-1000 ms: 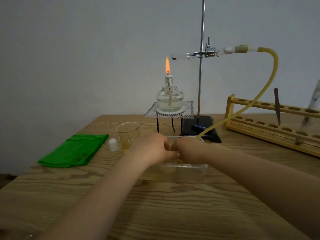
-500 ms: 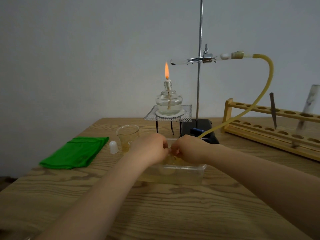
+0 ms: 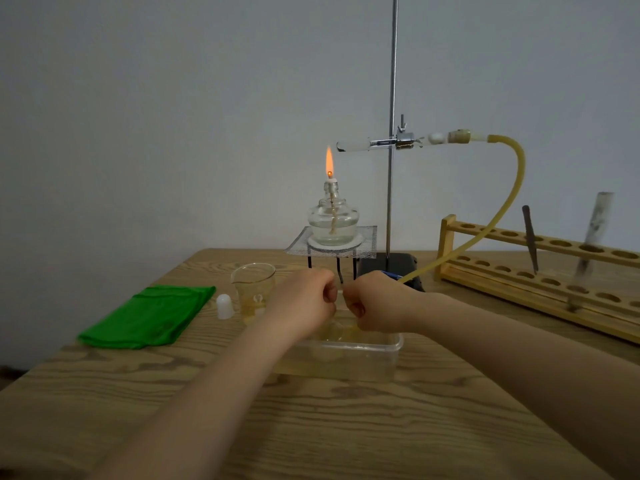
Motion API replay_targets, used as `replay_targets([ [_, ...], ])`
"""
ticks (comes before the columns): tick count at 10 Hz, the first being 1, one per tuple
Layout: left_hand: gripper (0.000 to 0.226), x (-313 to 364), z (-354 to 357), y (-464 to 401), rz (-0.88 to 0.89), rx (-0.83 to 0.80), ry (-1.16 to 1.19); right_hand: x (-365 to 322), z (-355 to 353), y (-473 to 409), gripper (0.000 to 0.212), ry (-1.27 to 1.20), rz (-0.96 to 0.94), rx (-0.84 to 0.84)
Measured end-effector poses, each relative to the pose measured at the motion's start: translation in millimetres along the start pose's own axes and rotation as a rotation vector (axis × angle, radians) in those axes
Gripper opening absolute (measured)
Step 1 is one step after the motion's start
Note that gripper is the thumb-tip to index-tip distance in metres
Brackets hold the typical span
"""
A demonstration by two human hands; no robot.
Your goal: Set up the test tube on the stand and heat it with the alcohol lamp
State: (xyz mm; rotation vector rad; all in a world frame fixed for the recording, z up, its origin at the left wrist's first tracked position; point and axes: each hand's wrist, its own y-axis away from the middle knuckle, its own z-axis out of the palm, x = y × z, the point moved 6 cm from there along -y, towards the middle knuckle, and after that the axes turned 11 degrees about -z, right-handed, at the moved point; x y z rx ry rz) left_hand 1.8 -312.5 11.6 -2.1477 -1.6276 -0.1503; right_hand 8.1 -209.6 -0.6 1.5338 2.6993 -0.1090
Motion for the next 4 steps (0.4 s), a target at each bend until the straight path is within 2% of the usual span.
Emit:
replay_targets([
  [1,0.017,1.7,0.5,0.5,0.02,-0.045,0.007,-2.5,0.0,3.0,0.013,0.005,-0.022,-0.074],
  [2,0.008,3.7,2.2,1.6,0.024,-0.1,-0.009,-3.1,1.7,4.2,0.019,-0.02,-0.028,-0.12],
  [3,0.008,3.5,1.7,1.6,0.014,-0.072,0.03,-3.1,-8.3,6.6,0.016,-0.025,-0.003,-0.004],
  [4,0.009,5.3,0.5,2.2,0.017,-0.052,0.081,-3.9,-7.0,6.6,0.022,-0.011,0.004,-0.01],
])
